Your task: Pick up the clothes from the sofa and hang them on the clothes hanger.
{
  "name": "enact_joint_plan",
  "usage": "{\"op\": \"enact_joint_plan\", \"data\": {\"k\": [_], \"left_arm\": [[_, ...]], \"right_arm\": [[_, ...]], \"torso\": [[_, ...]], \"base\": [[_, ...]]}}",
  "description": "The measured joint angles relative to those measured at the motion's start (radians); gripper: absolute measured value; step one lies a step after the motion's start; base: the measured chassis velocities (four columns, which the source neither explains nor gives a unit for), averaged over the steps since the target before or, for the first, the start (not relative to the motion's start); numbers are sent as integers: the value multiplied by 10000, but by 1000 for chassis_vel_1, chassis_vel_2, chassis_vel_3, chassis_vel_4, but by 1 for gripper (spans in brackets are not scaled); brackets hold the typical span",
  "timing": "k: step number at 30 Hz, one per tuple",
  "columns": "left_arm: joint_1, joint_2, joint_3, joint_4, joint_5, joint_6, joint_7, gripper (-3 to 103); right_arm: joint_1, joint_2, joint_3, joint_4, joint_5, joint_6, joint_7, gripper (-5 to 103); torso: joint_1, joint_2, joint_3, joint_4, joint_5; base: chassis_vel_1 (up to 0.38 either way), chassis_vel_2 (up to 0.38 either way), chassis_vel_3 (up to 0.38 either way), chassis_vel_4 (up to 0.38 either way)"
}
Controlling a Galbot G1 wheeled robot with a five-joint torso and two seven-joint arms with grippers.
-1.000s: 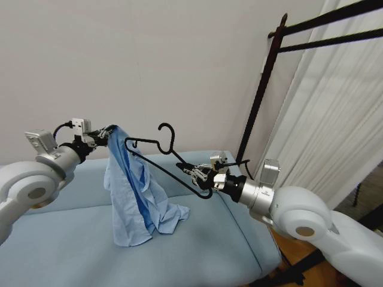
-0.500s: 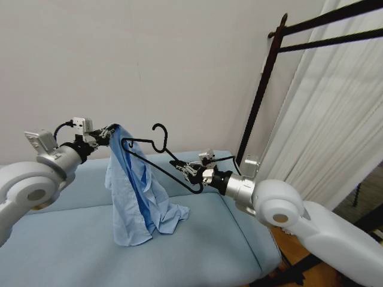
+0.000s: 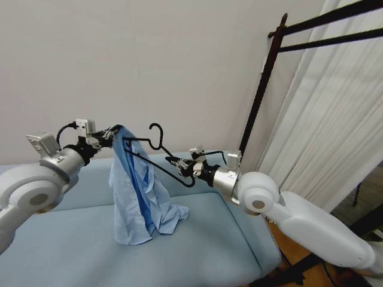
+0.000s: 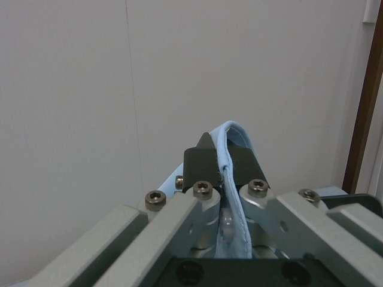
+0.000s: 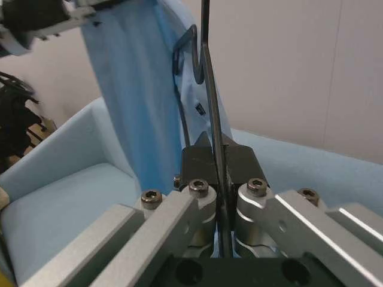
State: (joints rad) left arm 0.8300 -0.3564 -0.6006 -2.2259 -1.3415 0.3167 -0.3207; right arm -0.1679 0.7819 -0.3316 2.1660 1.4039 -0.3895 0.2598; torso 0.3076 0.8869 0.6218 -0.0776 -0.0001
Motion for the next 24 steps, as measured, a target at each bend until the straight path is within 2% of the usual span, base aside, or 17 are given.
{"op": "enact_joint_plan", "data": {"k": [14, 24], "left_arm": [[-215, -227, -110, -123, 73, -42, -6, 1], [-208, -436, -50, -183, 284, -116, 183, 1]], "right_arm": [[-7, 457, -280, -880, -414, -51, 307, 2], [1096, 1154, -341, -1373, 197, -26, 703, 2]], "torso": [[0, -1, 0, -4, 2], [0, -1, 0, -1, 0]], "base": [[0, 0, 0, 0], [0, 0, 0, 0]]}}
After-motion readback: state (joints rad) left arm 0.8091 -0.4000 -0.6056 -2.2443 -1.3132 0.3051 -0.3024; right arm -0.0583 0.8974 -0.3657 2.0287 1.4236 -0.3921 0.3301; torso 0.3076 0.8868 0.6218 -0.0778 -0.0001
